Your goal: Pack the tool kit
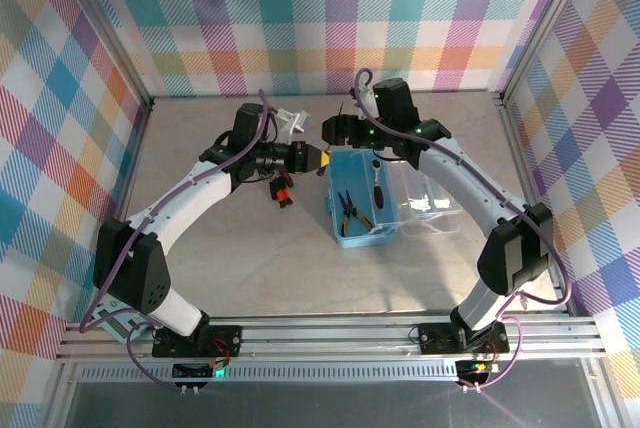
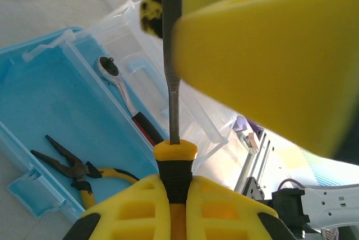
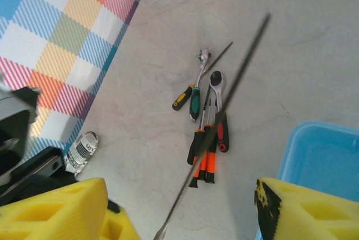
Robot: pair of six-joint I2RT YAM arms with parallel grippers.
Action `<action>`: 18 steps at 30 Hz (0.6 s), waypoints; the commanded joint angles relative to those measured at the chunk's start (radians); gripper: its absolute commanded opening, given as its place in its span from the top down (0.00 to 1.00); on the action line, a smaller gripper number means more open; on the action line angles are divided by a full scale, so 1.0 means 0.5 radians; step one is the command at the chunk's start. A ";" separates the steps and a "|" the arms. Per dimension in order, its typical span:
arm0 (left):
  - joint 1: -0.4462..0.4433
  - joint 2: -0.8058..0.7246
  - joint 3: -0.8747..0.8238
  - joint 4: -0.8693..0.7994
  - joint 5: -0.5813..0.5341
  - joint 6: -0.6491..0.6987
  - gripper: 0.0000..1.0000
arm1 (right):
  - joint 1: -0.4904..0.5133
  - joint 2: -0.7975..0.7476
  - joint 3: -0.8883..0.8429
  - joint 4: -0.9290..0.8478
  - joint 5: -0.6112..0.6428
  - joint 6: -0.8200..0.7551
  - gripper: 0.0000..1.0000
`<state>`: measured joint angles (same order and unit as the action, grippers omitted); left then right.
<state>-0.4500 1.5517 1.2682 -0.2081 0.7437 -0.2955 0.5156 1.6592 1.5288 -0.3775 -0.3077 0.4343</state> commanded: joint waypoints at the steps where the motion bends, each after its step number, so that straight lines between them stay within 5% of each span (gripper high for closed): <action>1: -0.023 -0.023 0.035 0.076 0.068 -0.010 1.00 | -0.003 0.013 0.003 0.140 -0.038 0.063 0.45; 5: -0.035 -0.017 0.030 0.091 0.076 -0.009 1.00 | -0.003 0.014 -0.027 0.195 -0.097 0.089 0.65; 9: -0.039 -0.002 0.028 0.097 0.072 -0.010 1.00 | -0.003 -0.005 -0.065 0.212 -0.094 0.099 0.95; 12: -0.039 0.004 0.028 0.093 0.062 -0.007 1.00 | -0.009 -0.023 -0.075 0.186 -0.079 0.081 1.00; 14: -0.039 0.005 0.041 0.052 0.053 0.037 0.87 | -0.028 -0.047 -0.076 0.142 -0.067 0.038 1.00; 18: 0.038 -0.033 0.114 -0.262 -0.086 0.215 0.32 | -0.218 -0.187 -0.126 -0.041 -0.055 -0.135 1.00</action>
<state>-0.4511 1.5604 1.2819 -0.2527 0.7261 -0.2562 0.4824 1.6390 1.4860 -0.3298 -0.3420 0.4507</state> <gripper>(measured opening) 0.576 0.051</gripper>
